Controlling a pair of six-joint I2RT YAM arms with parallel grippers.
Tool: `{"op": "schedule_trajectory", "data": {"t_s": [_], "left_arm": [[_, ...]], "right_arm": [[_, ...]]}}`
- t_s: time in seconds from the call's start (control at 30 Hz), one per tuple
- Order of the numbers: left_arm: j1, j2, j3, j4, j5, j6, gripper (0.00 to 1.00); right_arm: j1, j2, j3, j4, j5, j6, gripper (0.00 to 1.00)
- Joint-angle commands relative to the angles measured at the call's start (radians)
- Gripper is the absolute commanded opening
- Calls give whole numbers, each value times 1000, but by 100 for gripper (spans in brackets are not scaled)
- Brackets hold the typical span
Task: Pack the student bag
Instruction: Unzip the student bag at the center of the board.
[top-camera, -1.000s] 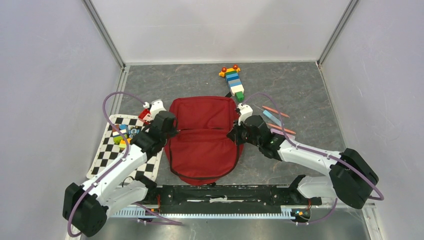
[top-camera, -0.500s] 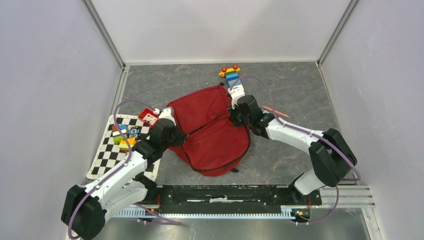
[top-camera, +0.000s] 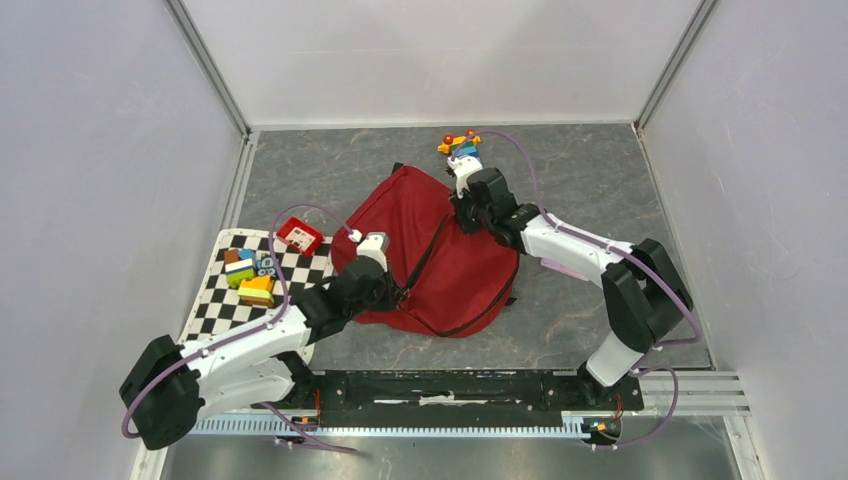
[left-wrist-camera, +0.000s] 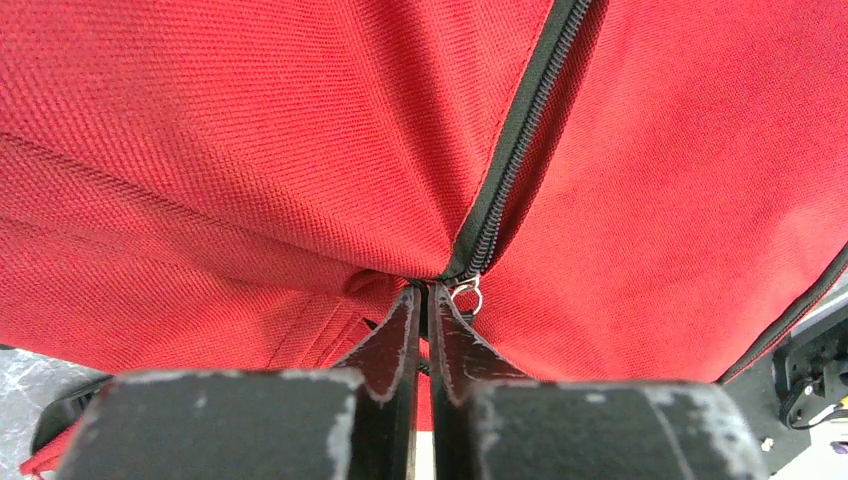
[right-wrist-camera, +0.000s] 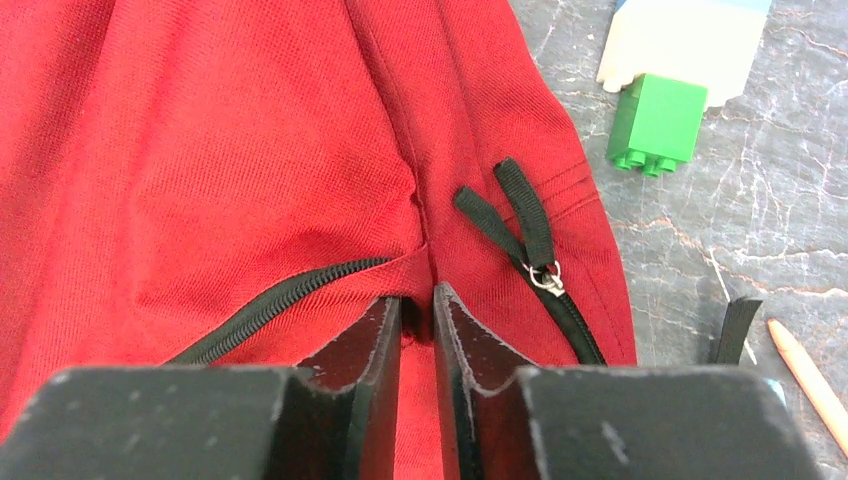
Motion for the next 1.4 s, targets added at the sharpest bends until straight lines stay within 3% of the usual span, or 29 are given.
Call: {"op": "schedule_trajectory", "data": {"t_s": [0.0, 0.1, 0.2, 0.43, 0.6, 0.83, 1.2, 1.37], "left_arm": [[-23, -17, 69, -97, -58, -36, 18], [-23, -36, 130, -166, -113, 19, 41], [-22, -27, 197, -197, -136, 90, 55], [-23, 109, 319, -177, -127, 191, 78], [-27, 195, 362, -172, -167, 172, 80], [-27, 142, 331, -173, -241, 136, 83], [-27, 69, 286, -209, -269, 146, 84], [-27, 93, 305, -200, -283, 197, 84]], "right_arm": [[2, -96, -31, -29, 25, 46, 28], [2, -150, -96, -36, 26, 68, 40], [1, -205, -147, -44, 35, 99, 48], [2, -317, -232, -7, 1, 229, 77], [17, -344, -302, 113, -47, 360, 81], [78, -290, -286, 202, -48, 449, 84], [125, -127, -232, 152, 45, 472, 82], [136, -153, -294, 126, 97, 472, 82]]}}
